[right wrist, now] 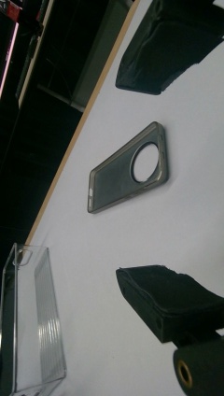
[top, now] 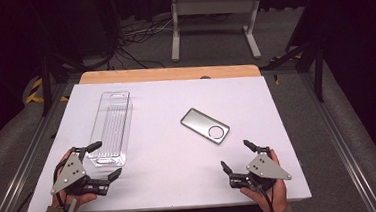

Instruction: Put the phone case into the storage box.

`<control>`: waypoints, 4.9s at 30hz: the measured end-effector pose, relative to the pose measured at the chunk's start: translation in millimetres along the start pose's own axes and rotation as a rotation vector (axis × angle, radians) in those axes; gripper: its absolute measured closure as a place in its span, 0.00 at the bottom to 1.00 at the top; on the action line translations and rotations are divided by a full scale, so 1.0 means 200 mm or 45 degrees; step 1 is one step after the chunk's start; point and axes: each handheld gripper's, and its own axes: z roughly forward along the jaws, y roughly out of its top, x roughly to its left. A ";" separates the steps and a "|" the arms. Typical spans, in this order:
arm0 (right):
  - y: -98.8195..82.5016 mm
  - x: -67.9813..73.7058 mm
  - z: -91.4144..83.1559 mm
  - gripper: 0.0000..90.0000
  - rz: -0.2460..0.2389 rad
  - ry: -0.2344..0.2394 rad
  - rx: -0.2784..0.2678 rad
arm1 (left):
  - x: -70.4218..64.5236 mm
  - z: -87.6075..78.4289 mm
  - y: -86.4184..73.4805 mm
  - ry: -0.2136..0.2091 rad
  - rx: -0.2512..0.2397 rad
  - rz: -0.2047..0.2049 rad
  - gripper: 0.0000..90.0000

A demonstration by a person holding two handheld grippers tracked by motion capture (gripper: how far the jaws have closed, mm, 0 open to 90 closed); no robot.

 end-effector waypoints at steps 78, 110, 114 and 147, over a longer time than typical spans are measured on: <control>0.30 -0.27 0.87 1.00 0.217 0.093 0.226 | -0.01 -0.06 -0.05 0.020 0.074 -0.020 0.06; 0.19 -0.28 1.25 1.00 0.260 0.064 0.558 | 0.00 -0.06 -0.06 -0.048 0.080 -0.037 0.06; 0.18 -0.28 1.26 1.00 0.257 0.039 0.560 | 0.00 -0.05 -0.06 -0.064 0.080 -0.046 0.06; 0.22 -0.18 1.29 1.00 0.116 0.183 0.709 | -0.03 -0.04 -0.07 -0.110 0.141 -0.023 0.06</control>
